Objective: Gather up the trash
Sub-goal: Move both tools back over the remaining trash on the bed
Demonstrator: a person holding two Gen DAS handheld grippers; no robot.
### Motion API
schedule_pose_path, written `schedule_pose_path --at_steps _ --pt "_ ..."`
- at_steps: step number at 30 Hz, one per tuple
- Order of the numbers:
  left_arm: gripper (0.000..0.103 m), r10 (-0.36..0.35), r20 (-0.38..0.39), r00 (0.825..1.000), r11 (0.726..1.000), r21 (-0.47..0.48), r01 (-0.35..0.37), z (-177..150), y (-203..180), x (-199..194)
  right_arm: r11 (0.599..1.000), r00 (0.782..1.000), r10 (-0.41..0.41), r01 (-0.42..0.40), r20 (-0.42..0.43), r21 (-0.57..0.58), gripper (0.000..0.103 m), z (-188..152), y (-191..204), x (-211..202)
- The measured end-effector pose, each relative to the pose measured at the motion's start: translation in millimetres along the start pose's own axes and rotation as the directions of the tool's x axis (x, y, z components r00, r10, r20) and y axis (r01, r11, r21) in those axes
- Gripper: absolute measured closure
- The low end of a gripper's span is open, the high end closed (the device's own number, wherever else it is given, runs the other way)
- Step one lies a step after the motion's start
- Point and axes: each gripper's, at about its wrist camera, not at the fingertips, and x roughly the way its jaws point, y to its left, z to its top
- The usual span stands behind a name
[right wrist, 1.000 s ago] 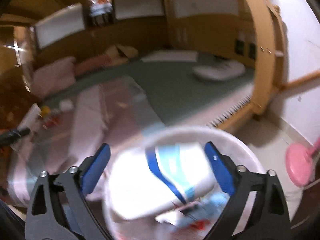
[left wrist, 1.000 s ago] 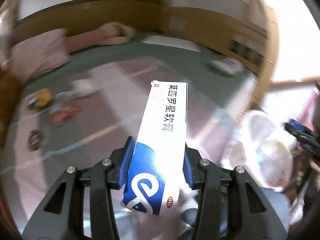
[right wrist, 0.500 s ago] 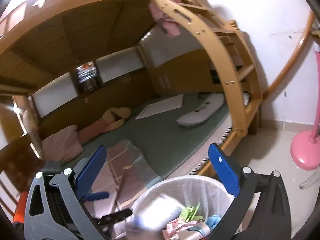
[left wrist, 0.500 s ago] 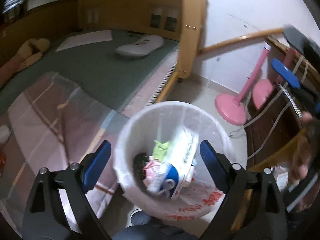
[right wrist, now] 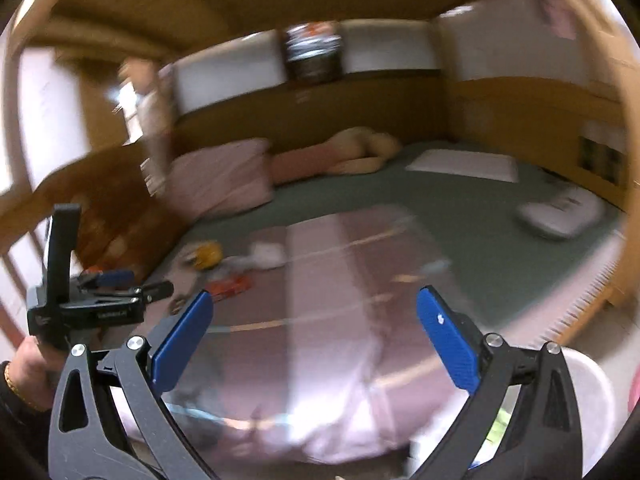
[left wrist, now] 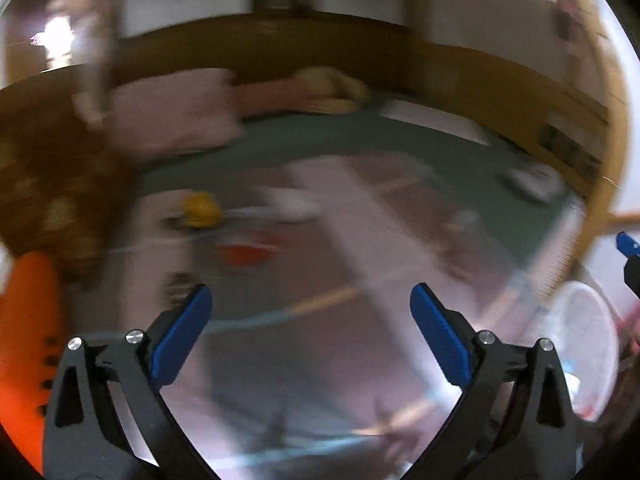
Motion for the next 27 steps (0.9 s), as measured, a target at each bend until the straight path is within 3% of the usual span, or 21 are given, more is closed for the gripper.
schedule_pose_path --at_steps 2,4,6,8,9,11,13,15,19,27 --pt "0.004 0.071 0.009 0.997 0.994 -0.079 -0.070 -5.5 39.2 0.8 0.996 0.998 0.059 -0.060 -0.023 -0.067 0.003 6.8 42.1 32.6" --pt "0.004 0.092 -0.003 0.996 0.986 -0.142 -0.091 -13.9 65.0 6.1 0.989 0.994 0.100 -0.103 -0.035 -0.108 0.003 9.1 70.6 61.1" --pt "0.004 0.079 -0.044 0.996 0.975 -0.204 -0.086 -33.2 87.8 18.4 0.985 0.994 0.101 -0.105 -0.033 -0.140 0.003 1.6 88.4 85.1" --pt "0.004 0.101 -0.136 0.986 0.964 -0.231 -0.131 -44.6 101.1 36.4 0.979 0.995 0.057 -0.071 -0.081 -0.189 0.003 -19.6 97.8 108.4" --pt "0.004 0.083 -0.159 0.984 0.962 -0.246 -0.121 -47.5 104.6 41.5 0.979 0.989 0.047 -0.074 -0.143 -0.188 0.004 -28.1 97.6 117.0" --pt "0.004 0.024 -0.146 0.989 0.959 -0.276 -0.064 -48.9 101.9 41.1 0.985 0.982 0.086 -0.109 -0.166 -0.131 0.004 -29.3 94.5 118.2" --pt "0.004 0.020 -0.138 0.990 0.957 -0.285 -0.058 -50.5 104.8 39.9 0.988 0.987 0.109 -0.121 -0.116 -0.095 0.003 -24.6 86.6 106.6" --pt "0.004 0.030 -0.113 0.993 0.963 -0.263 -0.059 -48.9 98.9 35.1 0.990 0.994 0.067 -0.076 -0.081 -0.121 0.003 -23.4 82.0 99.4" --pt "0.004 0.045 -0.120 0.992 0.972 -0.225 -0.071 -47.6 89.7 36.6 0.994 0.990 0.071 -0.081 -0.125 -0.079 0.003 -25.8 75.0 111.4" --pt "0.004 0.042 -0.138 0.989 0.972 -0.222 -0.072 -50.0 90.1 41.8 0.992 0.988 0.076 -0.088 -0.132 -0.086 0.004 -25.7 78.1 118.4"
